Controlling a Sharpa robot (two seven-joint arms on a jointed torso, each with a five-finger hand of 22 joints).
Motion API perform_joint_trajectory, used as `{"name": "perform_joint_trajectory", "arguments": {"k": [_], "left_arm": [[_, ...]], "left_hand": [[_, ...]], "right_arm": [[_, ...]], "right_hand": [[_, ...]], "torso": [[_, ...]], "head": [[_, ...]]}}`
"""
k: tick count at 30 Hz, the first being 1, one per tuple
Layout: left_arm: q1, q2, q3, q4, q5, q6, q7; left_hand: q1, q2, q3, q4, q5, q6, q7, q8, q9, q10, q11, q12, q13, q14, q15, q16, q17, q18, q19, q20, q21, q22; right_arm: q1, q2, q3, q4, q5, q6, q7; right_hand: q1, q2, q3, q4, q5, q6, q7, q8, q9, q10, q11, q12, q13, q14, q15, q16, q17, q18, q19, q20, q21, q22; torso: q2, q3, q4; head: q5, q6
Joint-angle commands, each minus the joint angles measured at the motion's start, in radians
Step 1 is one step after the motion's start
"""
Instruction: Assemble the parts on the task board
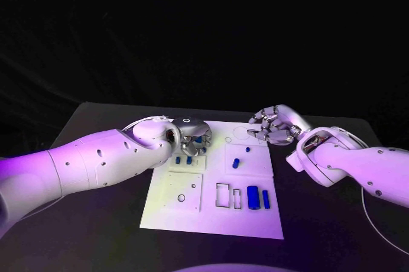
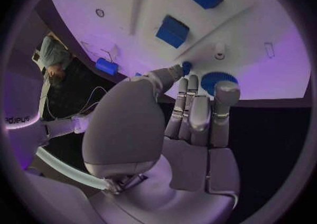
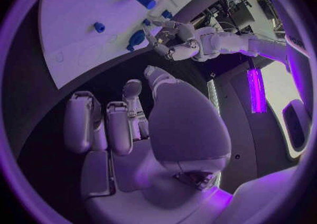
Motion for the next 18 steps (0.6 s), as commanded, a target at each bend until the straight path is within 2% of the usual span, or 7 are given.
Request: {"name": "perform_joint_trajectory", "arguments": {"k": [1, 18], "left_arm": [[-0.001, 0.006, 0.0, -0.005, -0.006, 0.033, -0.003], [-0.009, 0.022, 0.0, -0.028, -0.006, 0.068, -0.012]], "left_hand": [[0.001, 0.006, 0.004, 0.002, 0.0, 0.009, 0.0, -0.003, 0.0, 0.003, 0.001, -0.007, -0.001, 0.006, -0.002, 0.004, 0.001, -0.005, 0.006, 0.002, 0.006, 0.001], [0.002, 0.018, 0.02, -0.007, -0.001, 0.023, 0.004, -0.008, 0.001, 0.029, 0.0, -0.011, 0.0, 0.019, -0.003, 0.012, 0.015, -0.011, 0.022, 0.002, 0.027, 0.029]], "right_arm": [[-0.001, 0.001, 0.0, 0.001, -0.012, 0.007, 0.006], [-0.001, 0.001, 0.0, 0.001, -0.012, 0.008, 0.007]], "right_hand": [[-0.012, 0.0, 0.002, 0.004, 0.007, 0.0, -0.002, 0.003, -0.001, -0.005, -0.002, -0.005, -0.001, 0.039, -0.006, -0.002, -0.001, 0.014, -0.006, 0.002, -0.003, 0.084], [-0.016, 0.001, 0.003, 0.005, 0.009, 0.001, -0.002, 0.004, -0.002, -0.003, -0.002, -0.004, -0.001, 0.039, -0.006, -0.002, -0.001, 0.014, -0.005, 0.002, -0.002, 0.085]], "torso": [[-0.001, 0.0, 0.0], [-0.001, -0.0001, 0.0002]], "head": [[-0.001, -0.001], [-0.001, -0.003]]}}
